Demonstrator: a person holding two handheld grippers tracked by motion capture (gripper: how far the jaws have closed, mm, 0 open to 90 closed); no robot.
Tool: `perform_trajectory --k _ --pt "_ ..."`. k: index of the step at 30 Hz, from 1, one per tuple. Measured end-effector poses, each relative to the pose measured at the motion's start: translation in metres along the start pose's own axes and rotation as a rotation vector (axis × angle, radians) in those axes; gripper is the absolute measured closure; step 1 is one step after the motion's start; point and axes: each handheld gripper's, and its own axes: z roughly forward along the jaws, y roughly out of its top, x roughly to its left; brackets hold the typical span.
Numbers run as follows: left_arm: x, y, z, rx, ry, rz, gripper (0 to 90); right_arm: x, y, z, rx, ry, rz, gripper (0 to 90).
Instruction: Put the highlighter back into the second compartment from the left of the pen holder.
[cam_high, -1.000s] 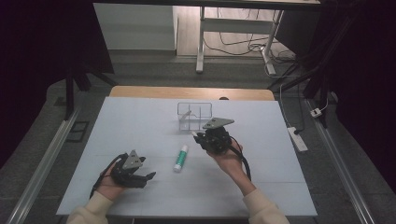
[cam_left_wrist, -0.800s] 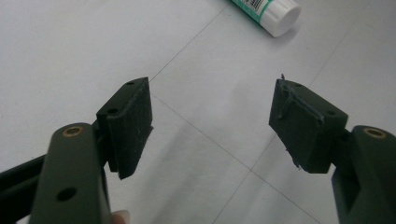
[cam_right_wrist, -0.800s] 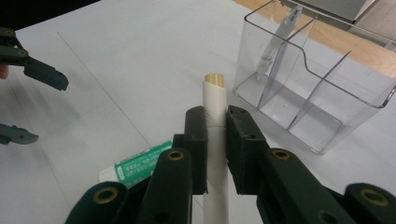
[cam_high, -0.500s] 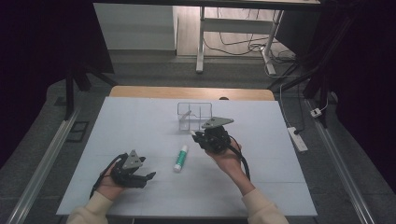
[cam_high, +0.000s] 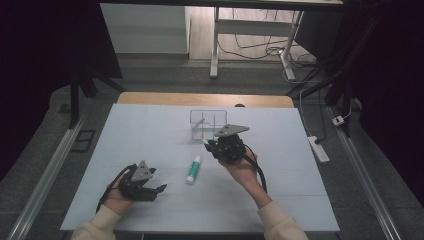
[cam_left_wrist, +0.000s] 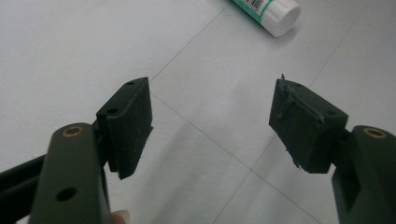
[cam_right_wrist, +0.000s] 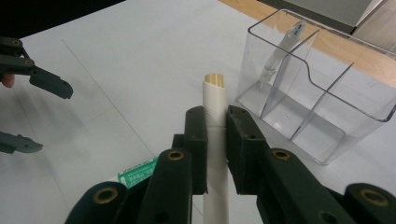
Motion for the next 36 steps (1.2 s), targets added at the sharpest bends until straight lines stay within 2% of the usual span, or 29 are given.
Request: perform_trajectory --k 36 --pt "0.000 0.000 0.000 0.002 0.007 0.004 28.8 0.006 0.008 0.011 -0.011 0.028 -0.001 78.1"
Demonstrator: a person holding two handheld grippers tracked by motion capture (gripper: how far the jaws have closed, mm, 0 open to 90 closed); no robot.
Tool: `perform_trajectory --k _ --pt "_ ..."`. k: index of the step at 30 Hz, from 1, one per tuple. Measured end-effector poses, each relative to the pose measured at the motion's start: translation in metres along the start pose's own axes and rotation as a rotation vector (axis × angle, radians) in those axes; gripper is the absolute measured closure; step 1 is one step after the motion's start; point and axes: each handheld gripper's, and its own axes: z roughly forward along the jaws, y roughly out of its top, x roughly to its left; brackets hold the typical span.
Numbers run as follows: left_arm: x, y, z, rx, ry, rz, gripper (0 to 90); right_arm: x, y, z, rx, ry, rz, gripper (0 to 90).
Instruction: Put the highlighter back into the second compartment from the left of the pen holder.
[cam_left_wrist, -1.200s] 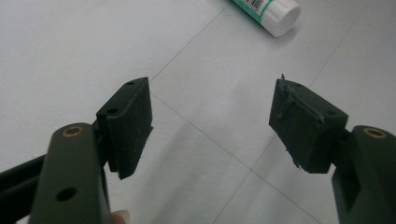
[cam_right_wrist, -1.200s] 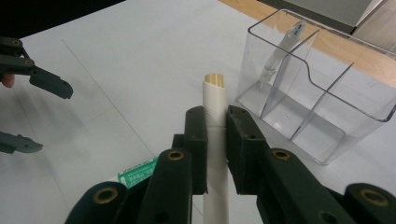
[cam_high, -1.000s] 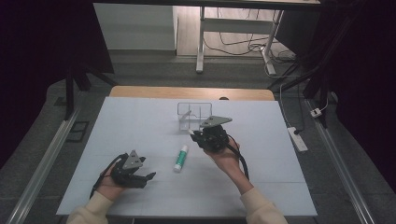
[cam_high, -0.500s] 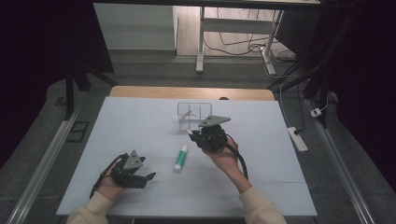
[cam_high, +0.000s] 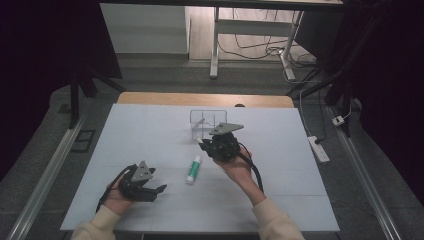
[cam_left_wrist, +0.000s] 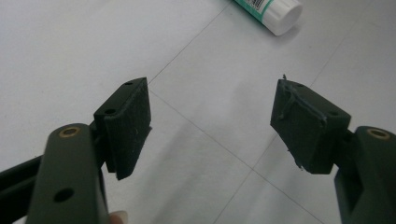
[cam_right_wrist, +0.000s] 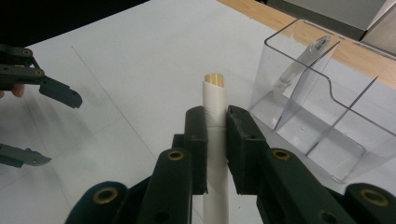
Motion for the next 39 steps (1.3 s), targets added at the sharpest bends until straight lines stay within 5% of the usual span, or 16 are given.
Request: perform_trajectory --k 39 --pt "0.002 0.000 -0.003 -0.025 0.002 -0.013 28.6 -0.022 0.032 0.009 -0.074 -0.062 0.038 78.1"
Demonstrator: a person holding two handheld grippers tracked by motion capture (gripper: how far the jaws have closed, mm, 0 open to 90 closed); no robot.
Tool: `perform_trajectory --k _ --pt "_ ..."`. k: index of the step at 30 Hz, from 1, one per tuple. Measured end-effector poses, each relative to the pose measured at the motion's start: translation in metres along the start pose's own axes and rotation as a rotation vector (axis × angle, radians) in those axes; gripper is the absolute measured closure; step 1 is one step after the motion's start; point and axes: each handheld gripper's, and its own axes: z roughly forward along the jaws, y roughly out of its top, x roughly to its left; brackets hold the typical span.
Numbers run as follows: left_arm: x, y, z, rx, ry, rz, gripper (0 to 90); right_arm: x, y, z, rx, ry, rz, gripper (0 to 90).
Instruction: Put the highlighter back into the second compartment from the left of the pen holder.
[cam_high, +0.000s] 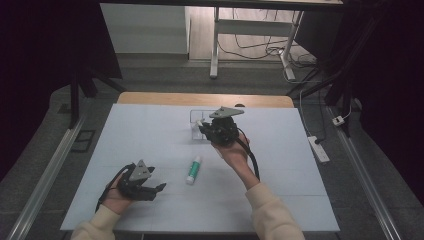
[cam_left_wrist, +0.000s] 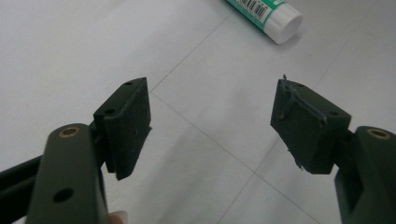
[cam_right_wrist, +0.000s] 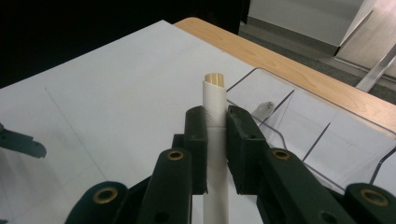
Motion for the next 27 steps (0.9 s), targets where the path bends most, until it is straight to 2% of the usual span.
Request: perform_trajectory --k 9,20,27 --pt "0.000 0.000 -0.001 -0.003 -0.001 0.000 28.6 -0.010 0.008 0.003 -0.034 -0.015 0.043 78.1" --pt "0.000 0.000 -0.001 -0.006 -0.001 -0.001 28.6 -0.018 0.024 0.014 -0.057 -0.030 0.056 78.0" --pt "0.000 0.000 -0.001 -0.008 -0.002 -0.001 28.6 -0.023 0.027 0.018 -0.071 -0.035 0.074 78.0"
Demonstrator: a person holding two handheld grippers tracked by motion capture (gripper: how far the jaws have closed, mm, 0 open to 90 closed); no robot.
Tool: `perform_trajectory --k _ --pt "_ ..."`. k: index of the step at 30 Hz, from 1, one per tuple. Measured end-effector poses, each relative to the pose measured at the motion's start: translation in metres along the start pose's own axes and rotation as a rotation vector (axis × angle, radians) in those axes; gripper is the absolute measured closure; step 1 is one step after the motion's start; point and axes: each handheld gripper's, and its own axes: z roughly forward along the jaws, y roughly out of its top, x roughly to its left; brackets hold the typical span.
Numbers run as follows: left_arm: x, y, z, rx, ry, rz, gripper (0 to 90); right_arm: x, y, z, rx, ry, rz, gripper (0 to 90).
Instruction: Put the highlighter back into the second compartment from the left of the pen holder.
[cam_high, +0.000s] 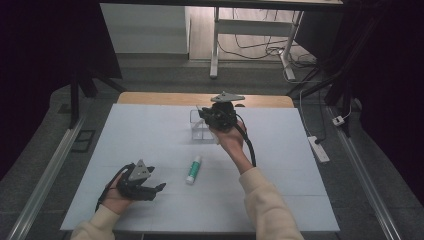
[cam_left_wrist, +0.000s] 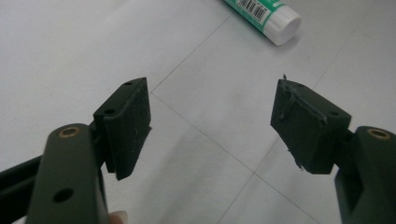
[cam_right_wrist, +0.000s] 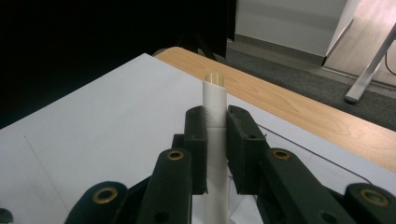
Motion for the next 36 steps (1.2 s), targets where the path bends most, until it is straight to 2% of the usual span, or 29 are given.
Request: perform_trajectory --k 19,30,36 --pt "0.000 0.000 -0.001 -0.002 0.000 -0.002 28.6 -0.017 0.009 0.017 -0.032 -0.022 0.026 78.0" --pt "0.001 0.000 -0.001 -0.004 -0.003 -0.005 28.6 -0.032 0.013 0.027 -0.082 -0.048 0.070 77.9" --pt "0.001 0.000 -0.001 -0.004 -0.004 -0.007 28.6 -0.037 0.016 0.029 -0.102 -0.058 0.074 77.9"
